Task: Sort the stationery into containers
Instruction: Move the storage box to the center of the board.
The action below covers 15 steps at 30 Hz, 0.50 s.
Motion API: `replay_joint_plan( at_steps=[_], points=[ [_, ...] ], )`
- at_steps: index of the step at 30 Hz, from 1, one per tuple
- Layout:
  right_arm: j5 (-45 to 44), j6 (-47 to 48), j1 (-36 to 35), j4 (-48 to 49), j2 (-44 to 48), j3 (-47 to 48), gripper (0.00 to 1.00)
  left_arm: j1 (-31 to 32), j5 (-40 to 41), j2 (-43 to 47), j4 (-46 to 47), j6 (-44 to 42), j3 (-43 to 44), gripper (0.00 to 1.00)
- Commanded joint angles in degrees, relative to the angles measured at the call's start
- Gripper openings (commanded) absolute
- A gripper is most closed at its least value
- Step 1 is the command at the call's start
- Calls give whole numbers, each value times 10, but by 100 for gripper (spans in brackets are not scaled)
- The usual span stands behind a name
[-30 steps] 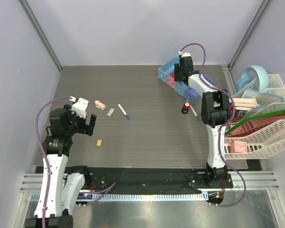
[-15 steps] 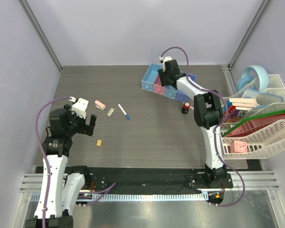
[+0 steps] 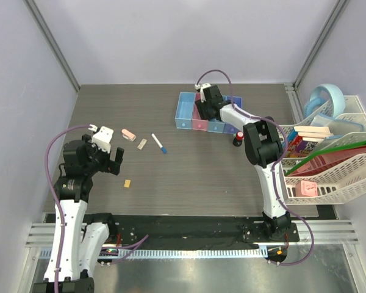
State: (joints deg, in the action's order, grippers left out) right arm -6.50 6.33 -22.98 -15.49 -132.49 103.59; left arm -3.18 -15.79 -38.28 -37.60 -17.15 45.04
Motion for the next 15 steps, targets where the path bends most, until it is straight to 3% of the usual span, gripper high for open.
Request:
replay_joint_plan(
  at_steps=[1,15],
  points=[
    [11,-2,-14,-4,18,-7,56,-2,-13,9,-3,-6,22,100],
    [12,-13,-48,8,42,-49,55,-2,-18,22,-6,-6,9,100]
  ],
)
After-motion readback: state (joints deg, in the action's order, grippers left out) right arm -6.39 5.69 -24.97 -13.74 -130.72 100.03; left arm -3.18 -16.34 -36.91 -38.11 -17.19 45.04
